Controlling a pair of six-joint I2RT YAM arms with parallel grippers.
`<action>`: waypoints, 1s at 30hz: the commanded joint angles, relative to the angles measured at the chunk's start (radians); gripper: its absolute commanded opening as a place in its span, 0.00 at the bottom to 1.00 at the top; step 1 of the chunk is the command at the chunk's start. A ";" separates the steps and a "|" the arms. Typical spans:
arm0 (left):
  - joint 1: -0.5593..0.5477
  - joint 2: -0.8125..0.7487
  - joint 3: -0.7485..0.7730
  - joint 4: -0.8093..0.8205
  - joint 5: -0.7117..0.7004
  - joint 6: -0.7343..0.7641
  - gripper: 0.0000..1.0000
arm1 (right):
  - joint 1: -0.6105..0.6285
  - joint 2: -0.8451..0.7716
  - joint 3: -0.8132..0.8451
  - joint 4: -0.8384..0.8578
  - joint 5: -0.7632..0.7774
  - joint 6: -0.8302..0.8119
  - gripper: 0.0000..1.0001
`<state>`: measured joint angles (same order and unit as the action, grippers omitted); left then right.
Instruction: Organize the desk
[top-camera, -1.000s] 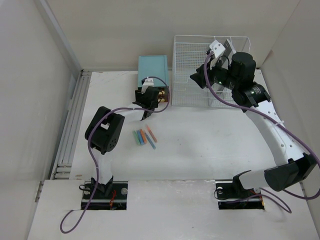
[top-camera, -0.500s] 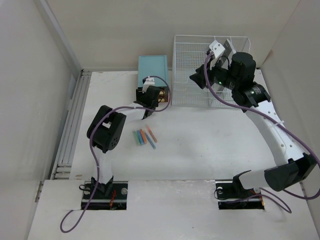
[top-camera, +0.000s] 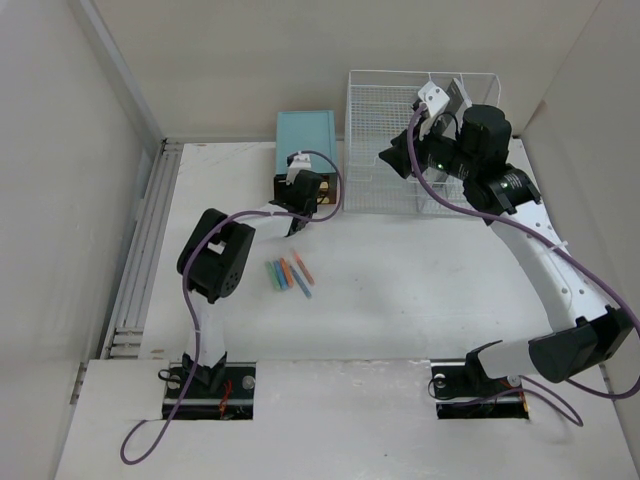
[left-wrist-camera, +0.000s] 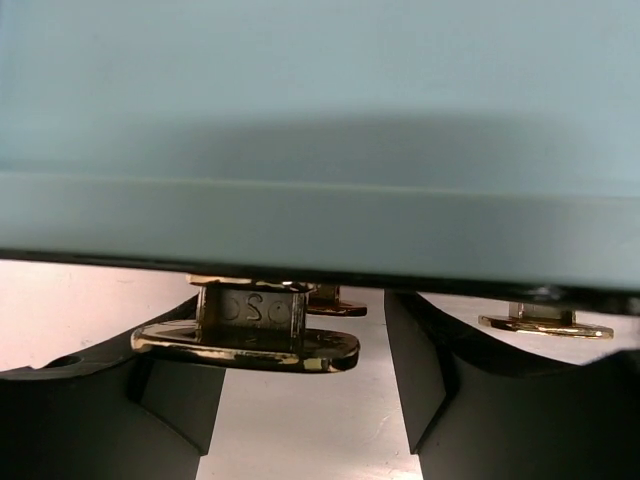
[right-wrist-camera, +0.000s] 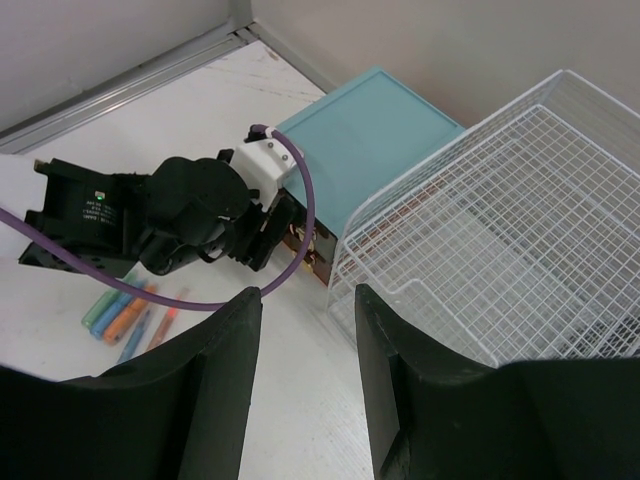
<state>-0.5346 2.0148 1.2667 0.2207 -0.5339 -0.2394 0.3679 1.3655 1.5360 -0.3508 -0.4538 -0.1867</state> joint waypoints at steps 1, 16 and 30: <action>0.005 -0.004 0.043 0.017 -0.011 0.008 0.57 | 0.003 -0.025 -0.005 0.044 -0.020 0.013 0.48; 0.015 -0.024 -0.003 0.026 -0.001 -0.001 0.39 | 0.003 -0.016 -0.005 0.044 -0.020 0.013 0.48; -0.004 -0.139 -0.145 0.029 -0.001 -0.052 0.35 | 0.003 -0.006 -0.005 0.044 -0.020 0.013 0.48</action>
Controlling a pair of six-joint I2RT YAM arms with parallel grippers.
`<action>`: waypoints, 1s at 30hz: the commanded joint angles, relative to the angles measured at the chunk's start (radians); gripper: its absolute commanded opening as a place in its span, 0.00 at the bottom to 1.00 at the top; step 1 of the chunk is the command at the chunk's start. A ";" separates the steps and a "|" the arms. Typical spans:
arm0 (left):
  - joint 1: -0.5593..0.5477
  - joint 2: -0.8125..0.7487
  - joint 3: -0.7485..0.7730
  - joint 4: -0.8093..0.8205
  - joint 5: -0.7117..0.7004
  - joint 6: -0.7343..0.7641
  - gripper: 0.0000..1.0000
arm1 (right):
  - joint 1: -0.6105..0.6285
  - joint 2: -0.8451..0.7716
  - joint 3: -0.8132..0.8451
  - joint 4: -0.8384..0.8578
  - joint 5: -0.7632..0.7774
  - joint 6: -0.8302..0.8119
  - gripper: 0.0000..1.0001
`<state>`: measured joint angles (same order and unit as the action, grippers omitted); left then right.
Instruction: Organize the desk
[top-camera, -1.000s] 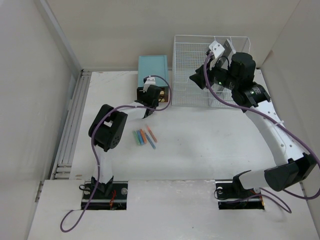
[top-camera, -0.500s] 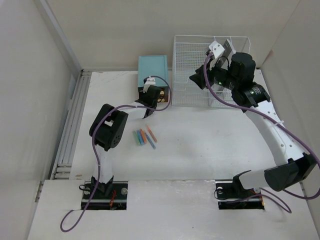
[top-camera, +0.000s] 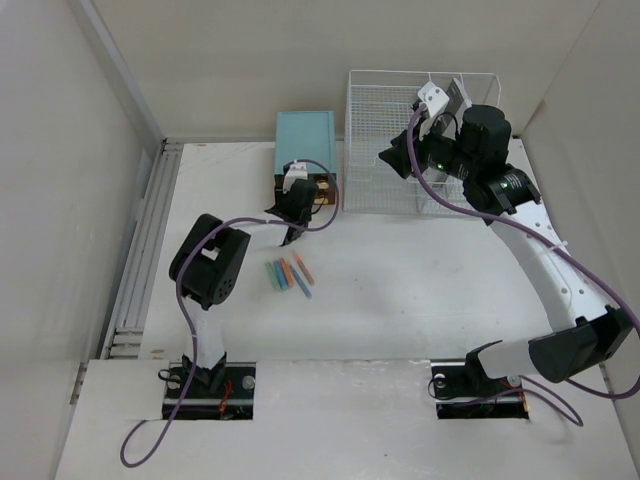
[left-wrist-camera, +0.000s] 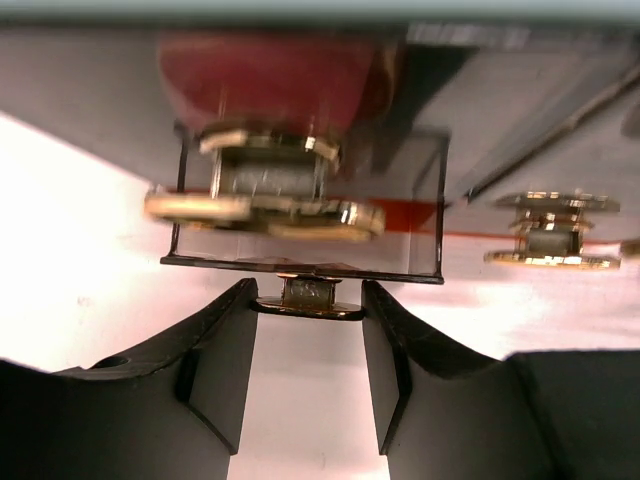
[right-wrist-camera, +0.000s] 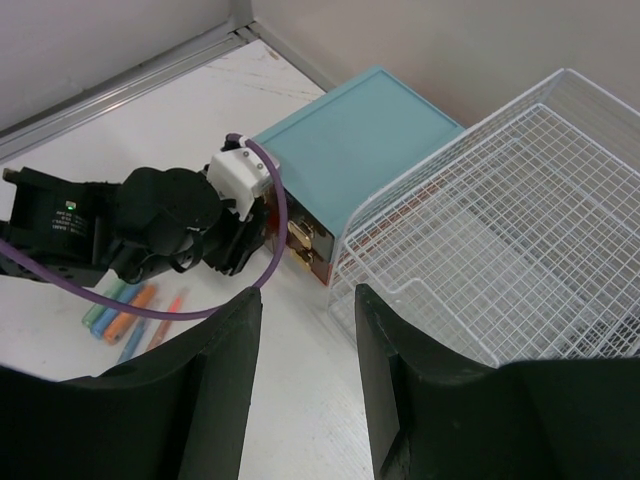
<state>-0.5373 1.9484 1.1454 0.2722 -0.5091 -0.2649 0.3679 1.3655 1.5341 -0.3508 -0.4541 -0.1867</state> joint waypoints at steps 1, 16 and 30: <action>-0.001 -0.081 -0.033 -0.022 -0.026 -0.027 0.35 | 0.003 -0.006 -0.003 0.044 -0.020 0.013 0.48; -0.052 -0.252 -0.240 -0.027 -0.026 -0.119 0.35 | 0.003 0.003 -0.003 0.044 -0.029 0.004 0.48; -0.113 -0.348 -0.341 -0.036 -0.026 -0.175 0.35 | 0.003 0.030 -0.003 0.044 -0.029 0.004 0.48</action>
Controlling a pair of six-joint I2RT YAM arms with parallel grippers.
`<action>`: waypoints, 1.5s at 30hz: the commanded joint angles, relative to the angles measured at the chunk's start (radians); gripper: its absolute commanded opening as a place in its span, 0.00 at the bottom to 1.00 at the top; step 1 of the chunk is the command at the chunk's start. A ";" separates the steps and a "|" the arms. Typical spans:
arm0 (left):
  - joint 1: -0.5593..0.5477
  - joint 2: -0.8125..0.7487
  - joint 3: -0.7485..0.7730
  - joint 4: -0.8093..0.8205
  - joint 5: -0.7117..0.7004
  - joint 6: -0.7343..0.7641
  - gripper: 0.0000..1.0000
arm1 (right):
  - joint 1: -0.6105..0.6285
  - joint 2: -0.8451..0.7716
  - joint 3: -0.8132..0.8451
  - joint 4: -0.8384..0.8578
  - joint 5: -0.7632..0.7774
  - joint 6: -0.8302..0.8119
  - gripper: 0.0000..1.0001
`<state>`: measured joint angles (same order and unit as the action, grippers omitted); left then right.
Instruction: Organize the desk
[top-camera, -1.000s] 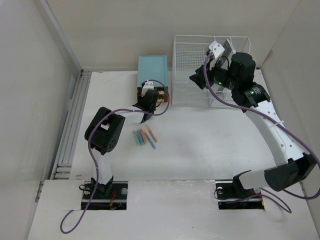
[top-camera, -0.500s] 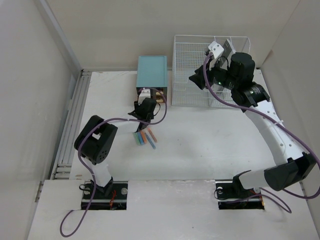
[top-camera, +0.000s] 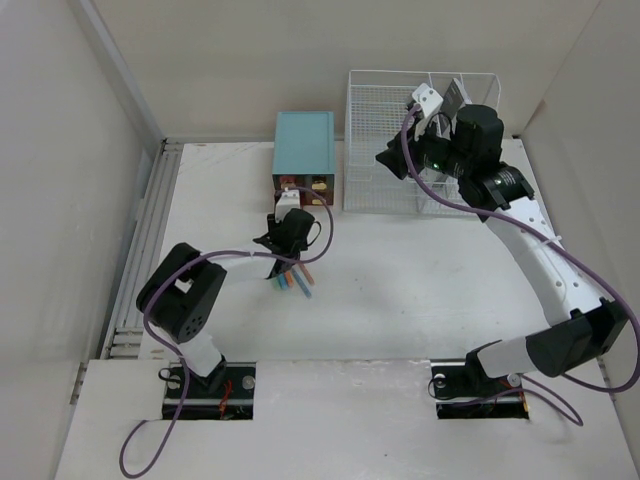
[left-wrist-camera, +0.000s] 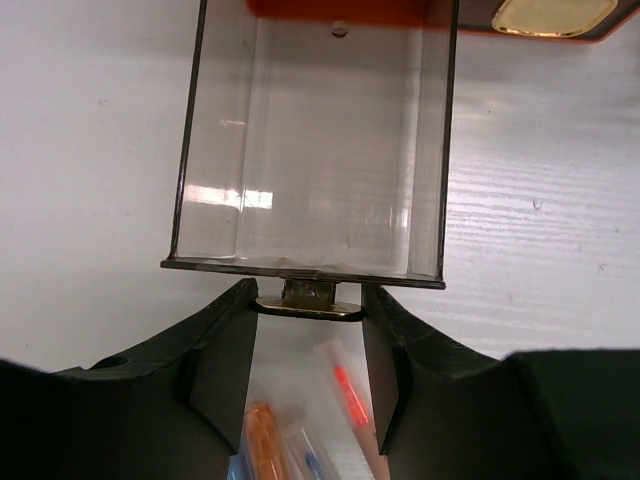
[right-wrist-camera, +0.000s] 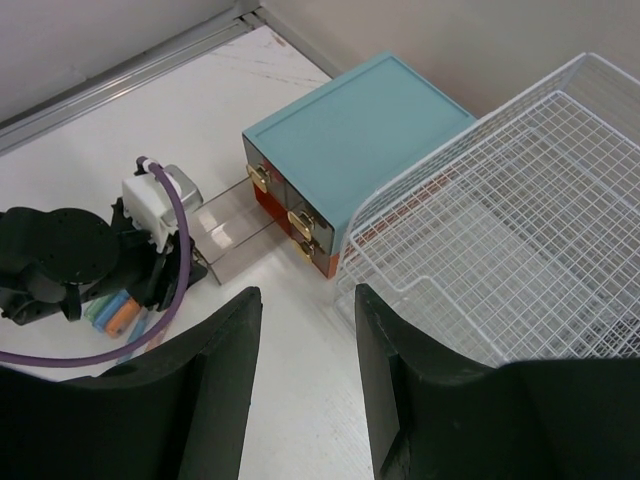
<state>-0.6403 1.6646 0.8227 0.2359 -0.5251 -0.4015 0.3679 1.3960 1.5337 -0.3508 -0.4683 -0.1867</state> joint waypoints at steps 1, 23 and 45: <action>-0.010 -0.075 -0.019 -0.012 -0.010 -0.048 0.35 | 0.003 0.000 -0.003 0.044 -0.015 0.004 0.48; -0.134 -0.285 -0.002 -0.124 -0.076 -0.075 0.73 | 0.003 -0.009 -0.012 0.035 -0.078 -0.040 0.42; -0.044 -1.200 -0.192 0.008 -0.313 0.236 0.88 | 0.459 0.354 -0.058 0.010 0.181 -0.049 0.17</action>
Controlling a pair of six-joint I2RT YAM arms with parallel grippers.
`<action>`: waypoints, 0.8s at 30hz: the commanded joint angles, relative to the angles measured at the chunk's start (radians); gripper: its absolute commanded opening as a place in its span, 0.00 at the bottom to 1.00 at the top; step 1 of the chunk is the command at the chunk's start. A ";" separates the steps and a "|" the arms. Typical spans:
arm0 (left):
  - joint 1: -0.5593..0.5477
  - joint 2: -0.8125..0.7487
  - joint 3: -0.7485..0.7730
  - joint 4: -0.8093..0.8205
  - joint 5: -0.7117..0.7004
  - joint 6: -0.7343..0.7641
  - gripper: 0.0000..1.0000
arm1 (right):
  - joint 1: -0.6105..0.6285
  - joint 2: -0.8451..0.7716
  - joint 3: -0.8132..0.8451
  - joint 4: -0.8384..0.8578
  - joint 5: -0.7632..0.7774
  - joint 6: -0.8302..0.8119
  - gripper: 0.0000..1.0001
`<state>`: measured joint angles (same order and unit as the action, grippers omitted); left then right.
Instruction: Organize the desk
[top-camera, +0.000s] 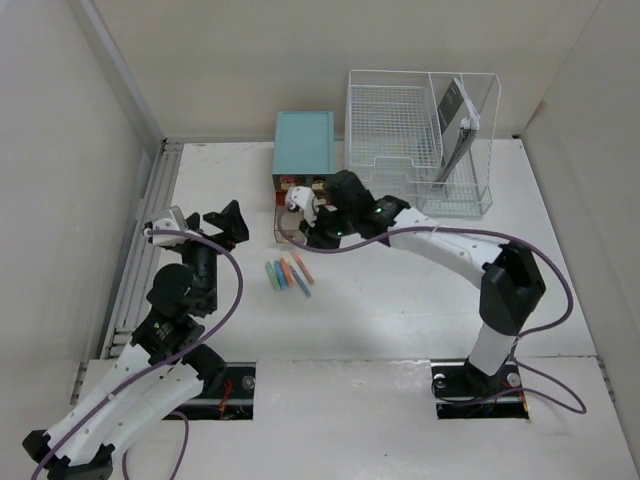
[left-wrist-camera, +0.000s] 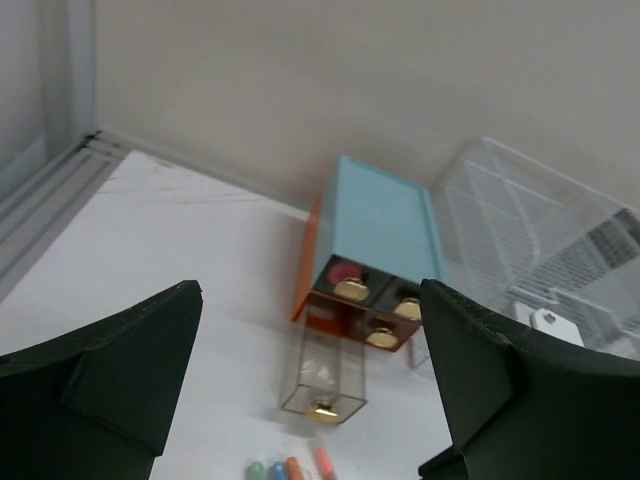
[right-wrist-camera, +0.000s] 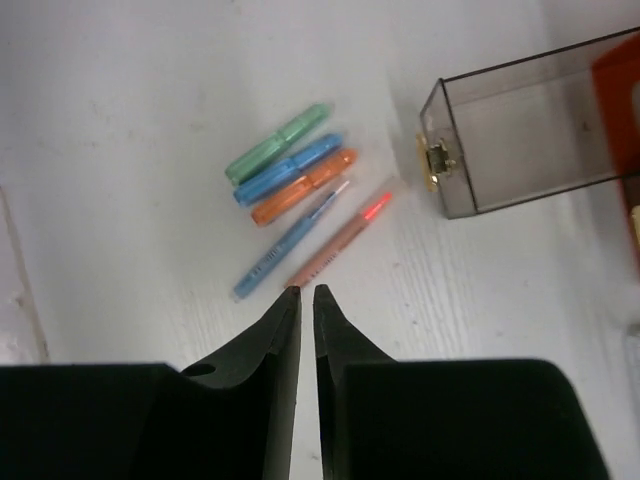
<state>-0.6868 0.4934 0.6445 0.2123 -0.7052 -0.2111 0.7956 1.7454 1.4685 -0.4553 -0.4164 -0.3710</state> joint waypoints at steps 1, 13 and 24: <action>0.003 -0.029 0.000 0.032 -0.163 0.056 0.88 | 0.063 0.017 -0.002 0.130 0.177 0.170 0.15; 0.003 -0.127 -0.037 0.055 -0.169 0.087 0.88 | 0.162 0.186 -0.045 0.236 0.462 0.357 0.12; 0.003 -0.127 -0.037 0.055 -0.142 0.098 0.88 | 0.162 0.310 0.033 0.182 0.488 0.396 0.16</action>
<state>-0.6853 0.3756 0.6144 0.2211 -0.8604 -0.1303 0.9554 2.0380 1.4471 -0.2790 0.0425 -0.0029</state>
